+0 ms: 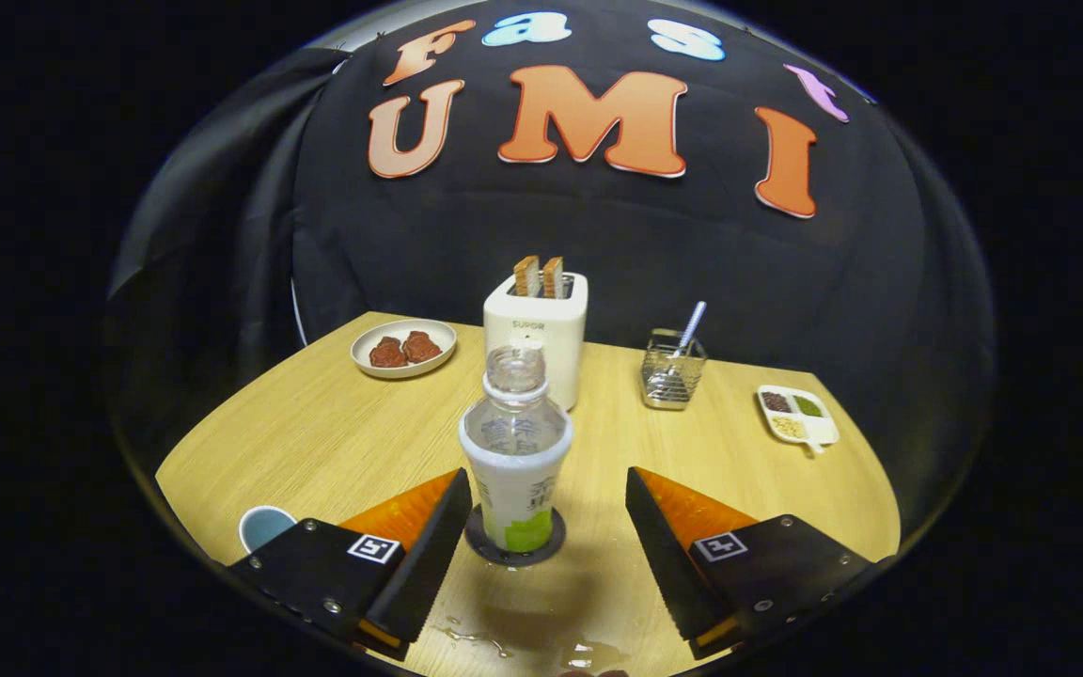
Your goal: Take the bottle from table, then pour the juice into the cup, finally place the bottle on the coaster
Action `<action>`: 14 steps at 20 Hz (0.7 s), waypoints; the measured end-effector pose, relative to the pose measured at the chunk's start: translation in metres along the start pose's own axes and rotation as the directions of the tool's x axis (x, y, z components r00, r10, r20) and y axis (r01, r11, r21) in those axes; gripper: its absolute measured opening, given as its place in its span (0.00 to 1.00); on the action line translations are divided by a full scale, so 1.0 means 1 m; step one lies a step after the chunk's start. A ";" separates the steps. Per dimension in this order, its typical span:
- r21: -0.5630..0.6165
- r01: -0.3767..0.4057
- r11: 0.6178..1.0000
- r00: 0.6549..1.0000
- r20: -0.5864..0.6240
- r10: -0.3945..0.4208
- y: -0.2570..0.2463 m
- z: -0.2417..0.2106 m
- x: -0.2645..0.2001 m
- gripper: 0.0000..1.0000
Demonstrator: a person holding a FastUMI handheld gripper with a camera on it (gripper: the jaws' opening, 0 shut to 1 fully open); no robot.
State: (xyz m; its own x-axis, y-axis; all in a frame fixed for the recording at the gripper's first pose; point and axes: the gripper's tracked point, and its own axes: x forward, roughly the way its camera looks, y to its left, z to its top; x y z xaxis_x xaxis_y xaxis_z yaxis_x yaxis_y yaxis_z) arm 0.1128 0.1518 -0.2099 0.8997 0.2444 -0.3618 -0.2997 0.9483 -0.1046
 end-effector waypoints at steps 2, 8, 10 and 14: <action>0.030 0.003 1.000 0.999 0.044 -0.004 -0.007 0.025 -0.029 0.97; 0.021 0.101 0.995 0.984 0.149 -0.103 -0.064 0.112 -0.100 0.98; 0.078 0.070 0.995 0.985 0.155 -0.081 -0.065 0.130 -0.123 0.98; 0.159 0.055 0.986 0.977 0.193 -0.086 -0.076 0.159 -0.149 0.98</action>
State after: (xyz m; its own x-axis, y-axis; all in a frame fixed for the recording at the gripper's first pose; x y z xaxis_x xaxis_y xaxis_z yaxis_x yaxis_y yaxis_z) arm 0.0526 0.0754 -0.0005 0.9665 0.1964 -0.1654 -0.1952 0.9805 0.0239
